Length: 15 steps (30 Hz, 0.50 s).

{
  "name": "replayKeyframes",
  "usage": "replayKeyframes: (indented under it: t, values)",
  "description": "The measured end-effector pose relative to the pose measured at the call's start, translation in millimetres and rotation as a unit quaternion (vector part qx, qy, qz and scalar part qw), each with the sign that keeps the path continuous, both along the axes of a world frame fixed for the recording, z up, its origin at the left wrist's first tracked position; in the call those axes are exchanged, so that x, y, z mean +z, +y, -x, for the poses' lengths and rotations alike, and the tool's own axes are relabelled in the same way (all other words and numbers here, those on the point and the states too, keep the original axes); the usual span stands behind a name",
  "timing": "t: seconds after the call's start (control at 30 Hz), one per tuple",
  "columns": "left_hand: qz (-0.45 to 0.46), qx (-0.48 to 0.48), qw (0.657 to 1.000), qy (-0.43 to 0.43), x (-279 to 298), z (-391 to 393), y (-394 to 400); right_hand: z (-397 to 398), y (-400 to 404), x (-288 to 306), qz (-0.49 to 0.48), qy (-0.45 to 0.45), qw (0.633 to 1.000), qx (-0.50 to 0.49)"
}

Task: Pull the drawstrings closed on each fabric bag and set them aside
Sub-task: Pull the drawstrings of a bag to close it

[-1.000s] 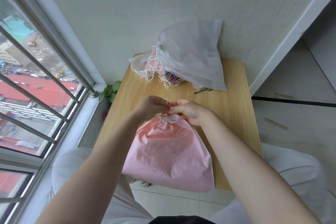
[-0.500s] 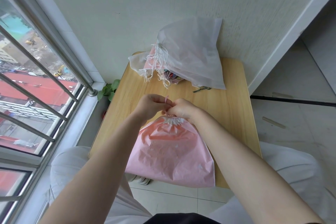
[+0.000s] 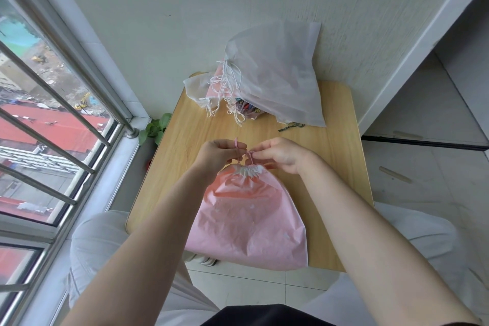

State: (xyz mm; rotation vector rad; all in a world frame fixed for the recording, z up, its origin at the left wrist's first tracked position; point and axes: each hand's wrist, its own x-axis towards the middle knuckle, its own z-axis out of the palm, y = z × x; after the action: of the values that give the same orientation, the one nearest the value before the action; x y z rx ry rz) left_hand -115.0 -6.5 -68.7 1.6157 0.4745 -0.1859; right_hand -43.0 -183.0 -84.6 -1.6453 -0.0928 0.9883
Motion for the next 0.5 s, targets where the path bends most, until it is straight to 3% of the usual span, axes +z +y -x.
replayKeyframes:
  t: [0.13, 0.27, 0.33, 0.43, 0.5]
  values:
    - [0.040, 0.019, 0.999, 0.012, -1, 2, -2, 0, 1, 2, 0.019, -0.028, 0.999, -0.037]
    - [0.075, 0.031, 0.997, 0.013, -5, 3, 3, 0, -2, 9, -0.029, 0.048, 0.995, -0.080]
    - [0.088, 0.037, 0.995, 0.022, -7, 3, 5, -1, -7, 13, -0.103, 0.089, 0.978, -0.159]
    - [0.095, 0.043, 0.994, 0.033, -10, 3, 5, -4, -8, 17, -0.286, 0.170, 0.879, -0.341]
    - [0.088, 0.053, 0.994, 0.034, -13, 4, 4, -7, -7, 19, -0.353, 0.192, 0.823, -0.402]
